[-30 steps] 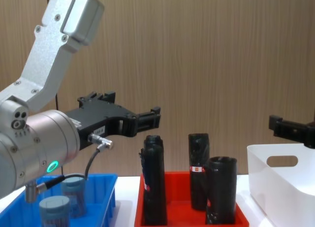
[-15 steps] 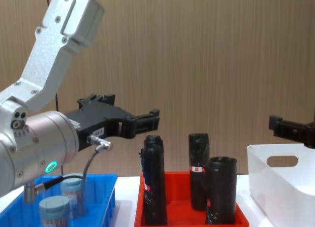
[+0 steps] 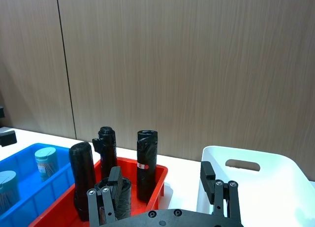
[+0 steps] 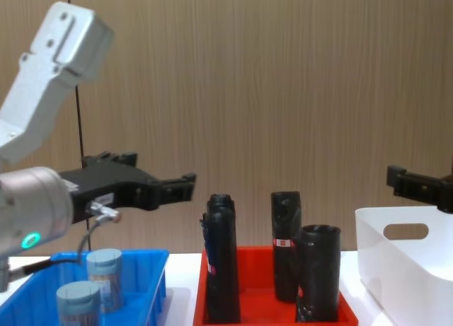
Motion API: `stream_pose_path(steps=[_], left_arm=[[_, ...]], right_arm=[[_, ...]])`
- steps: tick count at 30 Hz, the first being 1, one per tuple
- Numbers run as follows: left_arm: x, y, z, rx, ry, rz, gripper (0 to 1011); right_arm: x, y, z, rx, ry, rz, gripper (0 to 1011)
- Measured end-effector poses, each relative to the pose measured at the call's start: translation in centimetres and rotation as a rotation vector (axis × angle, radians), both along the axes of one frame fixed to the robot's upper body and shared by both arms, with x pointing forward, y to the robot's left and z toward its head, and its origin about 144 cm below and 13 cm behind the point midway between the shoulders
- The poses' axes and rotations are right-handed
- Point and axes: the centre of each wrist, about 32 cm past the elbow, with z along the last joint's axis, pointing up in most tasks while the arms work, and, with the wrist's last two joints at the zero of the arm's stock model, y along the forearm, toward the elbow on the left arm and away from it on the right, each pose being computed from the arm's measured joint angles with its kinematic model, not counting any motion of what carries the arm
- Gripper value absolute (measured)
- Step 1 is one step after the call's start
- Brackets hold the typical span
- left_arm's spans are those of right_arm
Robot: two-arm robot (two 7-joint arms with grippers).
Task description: Pick the cotton swabs from the blue box and place them into the white box.
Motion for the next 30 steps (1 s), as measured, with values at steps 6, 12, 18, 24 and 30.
stream_pose_path(steps=[6, 12, 18, 24, 30], left_arm=[[0.0, 1.2, -0.1, -0.019, 0.038, 0.026, 1004], [-0.3, 2.2, -0.3, -0.048, 0.089, 0.068, 1004], [-0.7, 2.7, -0.4, -0.077, 0.143, 0.106, 1004], [-1.0, 2.9, -0.6, -0.092, 0.211, 0.139, 1004], [-1.2, 2.9, -0.7, -0.095, 0.273, 0.171, 1004]], right_arm=[[0.0, 0.0, 0.0, 0.000, 0.000, 0.000, 1001], [0.0, 0.0, 0.0, 0.000, 0.000, 0.000, 1002], [0.0, 0.0, 0.0, 0.000, 0.000, 0.000, 1002], [0.0, 0.0, 0.0, 0.000, 0.000, 0.000, 1002], [0.0, 0.0, 0.0, 0.000, 0.000, 0.000, 1002]])
